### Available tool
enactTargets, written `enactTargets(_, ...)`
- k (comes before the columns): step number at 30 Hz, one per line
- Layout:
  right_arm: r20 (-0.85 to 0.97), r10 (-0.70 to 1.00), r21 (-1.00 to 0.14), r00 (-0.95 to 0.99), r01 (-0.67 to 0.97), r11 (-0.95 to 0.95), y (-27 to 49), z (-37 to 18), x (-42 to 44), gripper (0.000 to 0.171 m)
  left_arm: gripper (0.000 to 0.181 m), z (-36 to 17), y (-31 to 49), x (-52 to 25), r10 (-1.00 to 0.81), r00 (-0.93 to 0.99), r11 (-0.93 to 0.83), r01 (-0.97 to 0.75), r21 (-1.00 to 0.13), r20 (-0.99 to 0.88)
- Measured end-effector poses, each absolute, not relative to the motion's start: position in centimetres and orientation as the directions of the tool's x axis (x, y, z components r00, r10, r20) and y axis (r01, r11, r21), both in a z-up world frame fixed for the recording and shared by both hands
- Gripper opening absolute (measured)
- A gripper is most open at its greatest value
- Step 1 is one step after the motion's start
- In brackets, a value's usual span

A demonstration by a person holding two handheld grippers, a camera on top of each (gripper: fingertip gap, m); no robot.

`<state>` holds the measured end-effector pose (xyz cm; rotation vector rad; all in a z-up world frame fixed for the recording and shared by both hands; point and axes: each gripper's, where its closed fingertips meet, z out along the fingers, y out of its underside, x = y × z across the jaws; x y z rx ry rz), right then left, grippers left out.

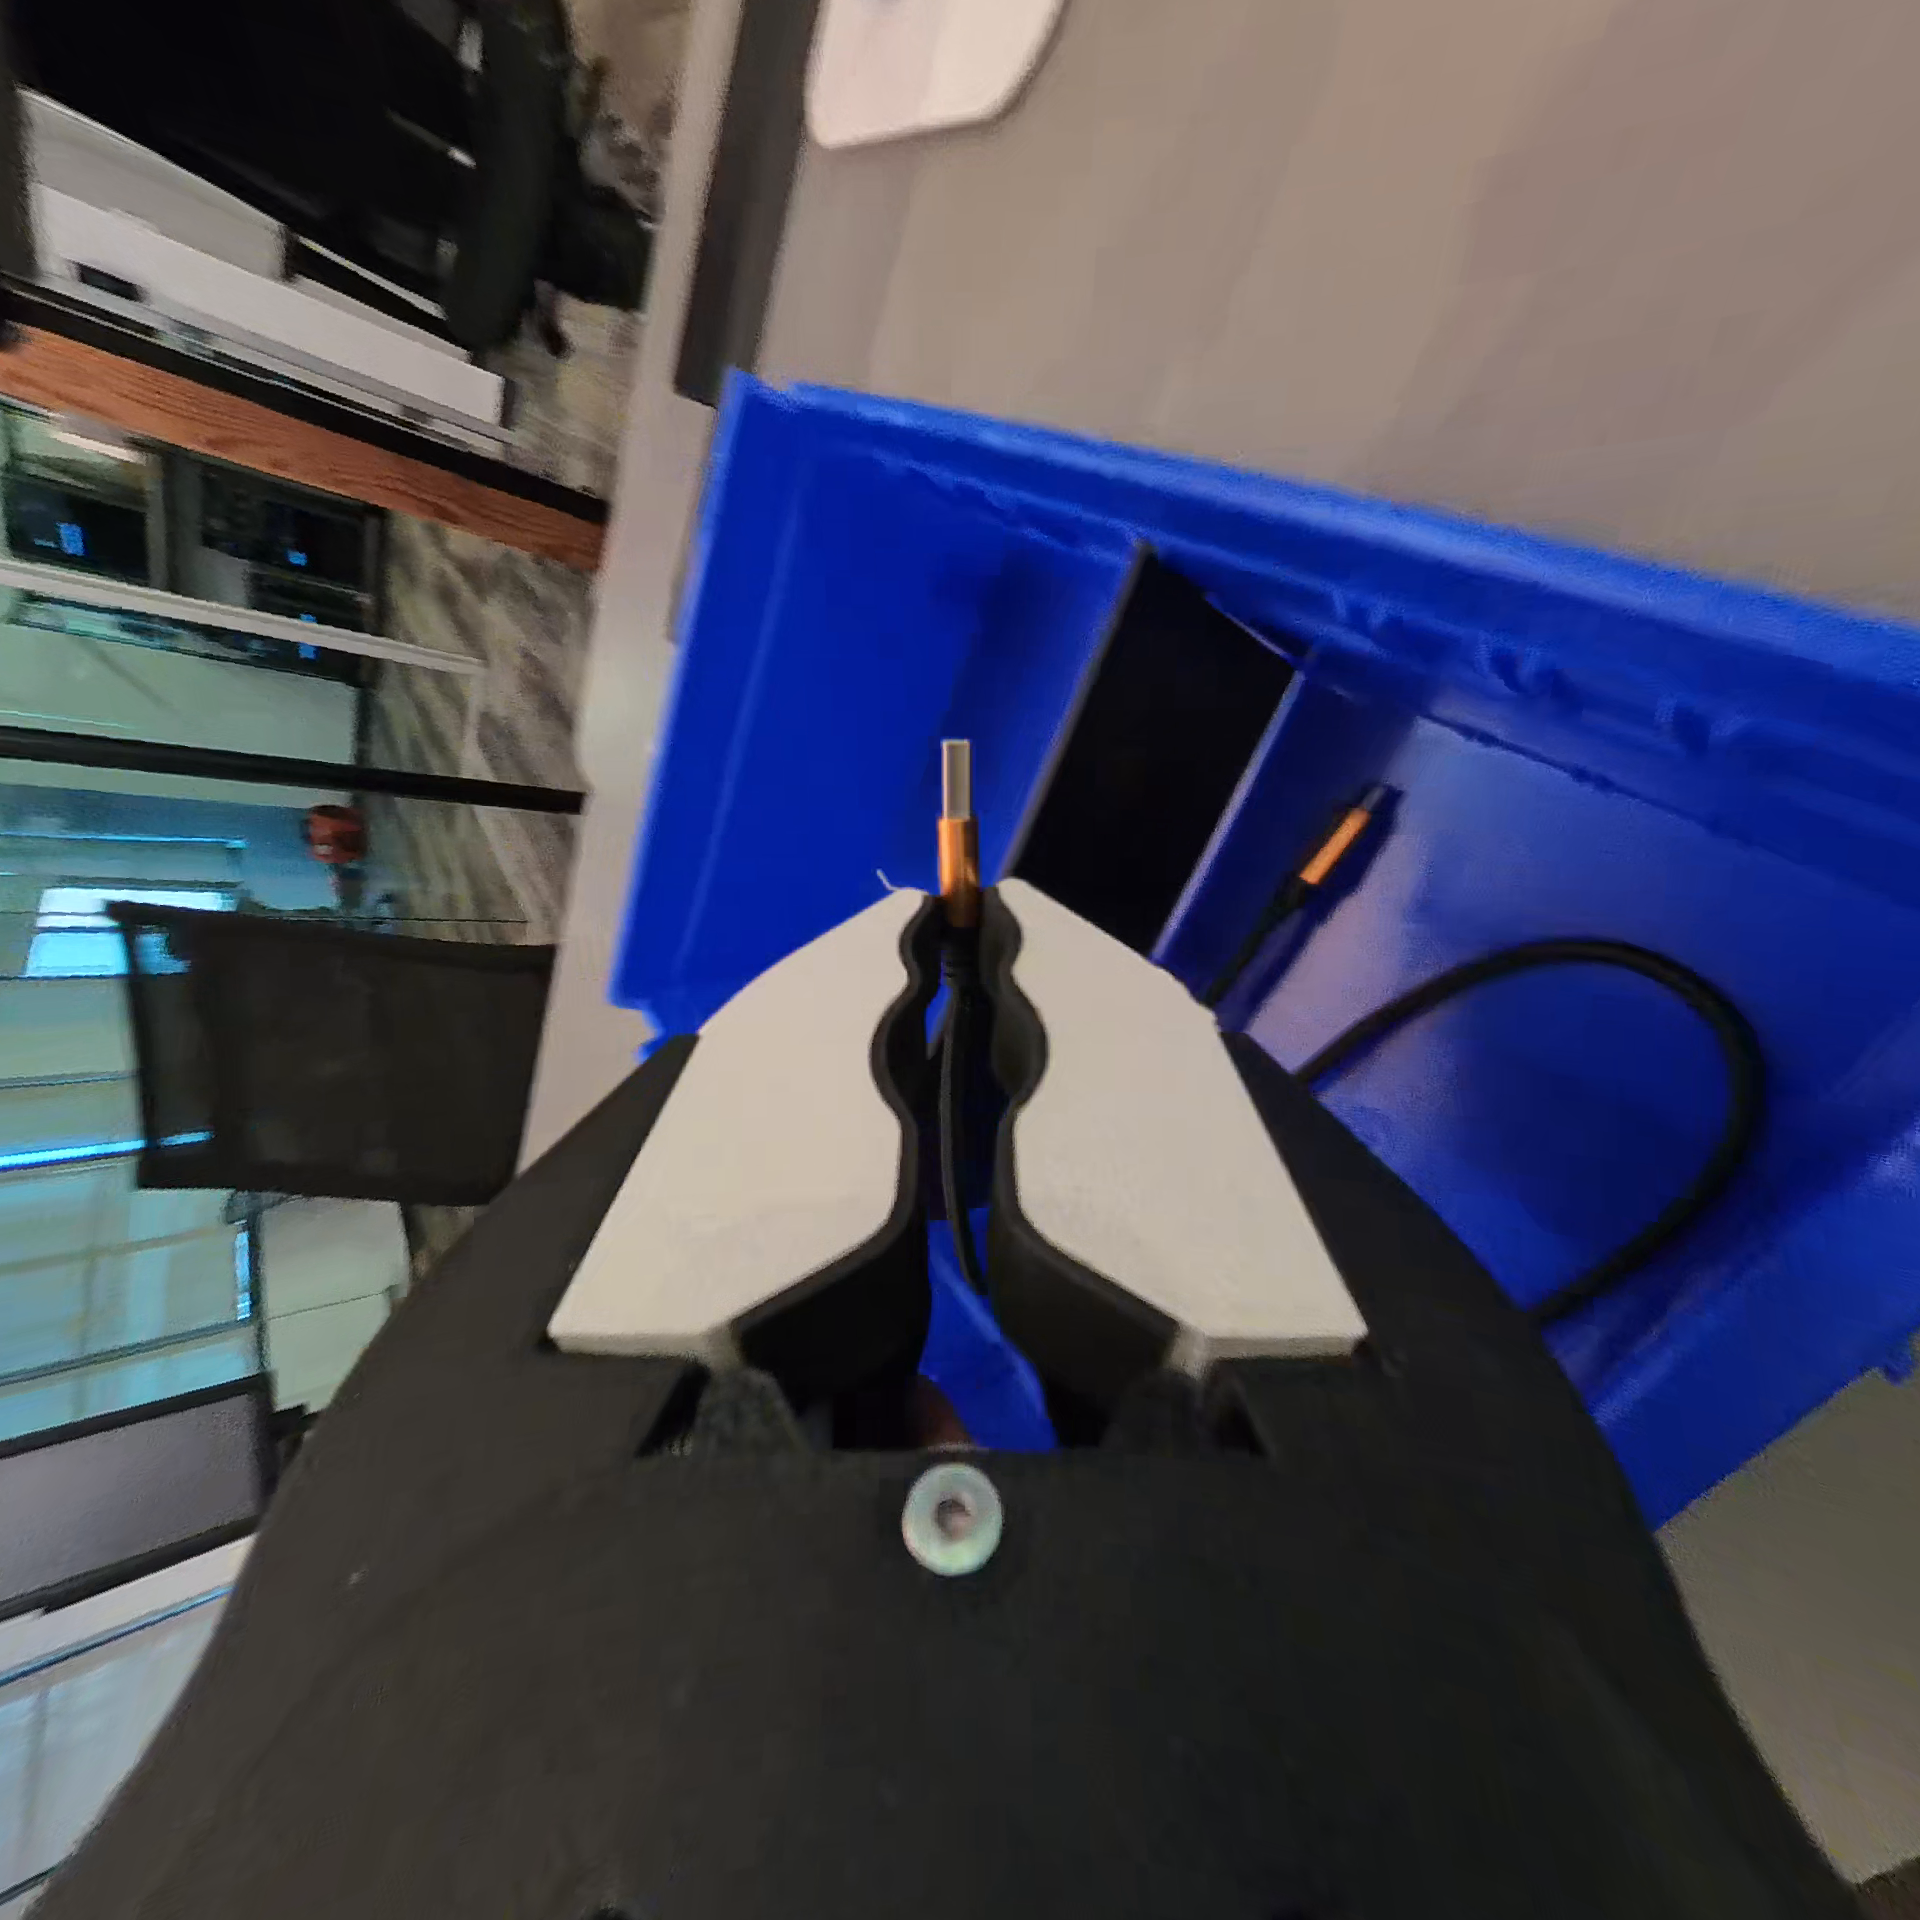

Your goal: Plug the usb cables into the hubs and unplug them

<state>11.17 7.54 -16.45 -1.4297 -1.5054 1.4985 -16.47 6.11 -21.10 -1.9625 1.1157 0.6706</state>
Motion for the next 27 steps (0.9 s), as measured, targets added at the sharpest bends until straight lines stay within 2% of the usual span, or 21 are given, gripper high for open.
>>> enactTargets(4,-0.275,0.921,-0.943,-0.275,0.265,-0.202,7.3,-16.0,11.1,0.068,0.007,-15.6,6.3,-13.8,-0.358,0.435,-0.267,-0.896,-0.355,-0.826)
enactTargets(11,-0.294,0.902,-0.947,-0.317,0.223,-0.23,6.5,-14.7,10.9,0.068,0.008,-9.1,7.0,-4.6,-0.233,0.282,-0.146,-0.956,-0.253,-0.931)
enactTargets(19,-0.286,0.91,-0.95,-0.301,0.216,-0.227,6.5,-14.2,10.8,0.068,0.007,-9.4,8.5,5.3,-0.26,0.204,-0.014,-0.978,-0.208,-0.944)
enactTargets(27,-0.251,0.941,-0.94,-0.225,0.29,-0.181,6.8,-15.3,10.2,0.068,0.007,-11.4,9.6,7.7,-0.283,0.242,-0.031,-0.97,-0.243,-0.928)
